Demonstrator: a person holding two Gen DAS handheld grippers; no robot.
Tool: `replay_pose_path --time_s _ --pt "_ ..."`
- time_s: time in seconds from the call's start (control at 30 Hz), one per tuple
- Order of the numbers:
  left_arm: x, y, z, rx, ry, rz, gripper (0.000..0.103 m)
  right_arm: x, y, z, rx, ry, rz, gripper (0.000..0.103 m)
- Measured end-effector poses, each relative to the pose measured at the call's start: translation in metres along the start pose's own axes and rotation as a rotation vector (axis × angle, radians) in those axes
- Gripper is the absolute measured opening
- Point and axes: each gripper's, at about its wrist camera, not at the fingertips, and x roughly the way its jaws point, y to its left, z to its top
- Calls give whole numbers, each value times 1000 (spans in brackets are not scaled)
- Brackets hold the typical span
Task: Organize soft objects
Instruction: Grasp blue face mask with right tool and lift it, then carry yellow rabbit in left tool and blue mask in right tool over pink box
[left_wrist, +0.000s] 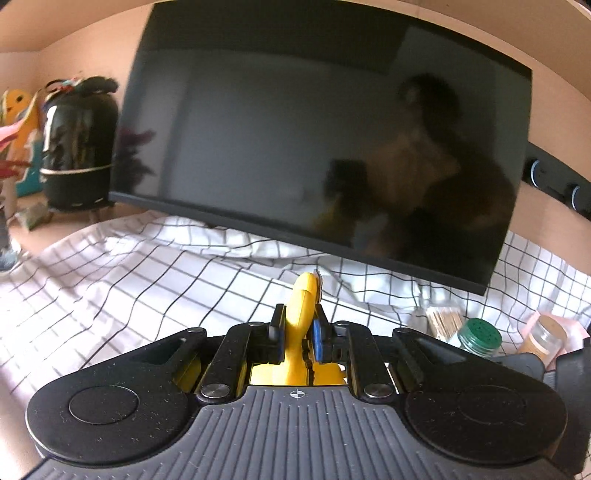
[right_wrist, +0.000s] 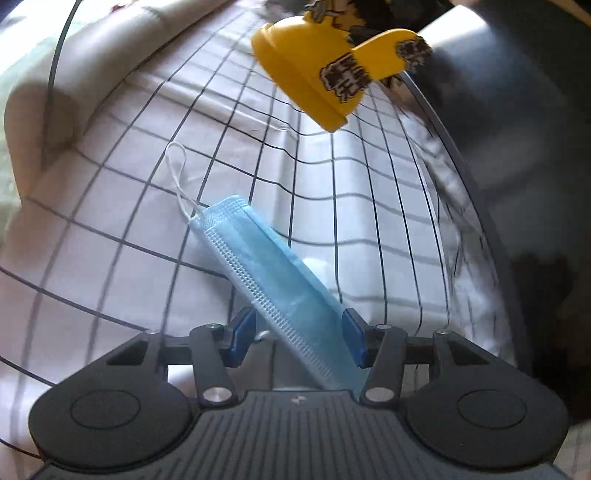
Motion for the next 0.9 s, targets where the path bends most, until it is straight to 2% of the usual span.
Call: replay_pose_path --time_s 0.07,0.13,0.27,0.33,0.4,0.5,0.63,0.73,0.9 --pt "-1 3 -1 -15 -3 7 16 9 -3 7 -23 9 3 53" --pt "-3 6 -2 -33 -2 18 16 17 -13 14 19 10 23 54" --pt "-3 13 -2 -80 10 38 16 30 -51 19 245 25 131 50" --pt "-1 15 -1 -101 18 31 16 30 -67 19 352 39 168 27" --pt "1 14 0 -104 22 24 16 29 -84 16 457 66 203 10" --pt "8 10 2 -103 27 26 16 22 -113 5 644 82 262 7" --pt "19 3 13 -121 27 -2 16 -5 -150 -8 847 37 324 6" --pt "26 -10 26 -97 9 -23 16 -29 -177 -13 938 -3 320 6" --pt "41 -36 50 -41 -19 -53 16 -73 -205 -24 967 -54 205 6"
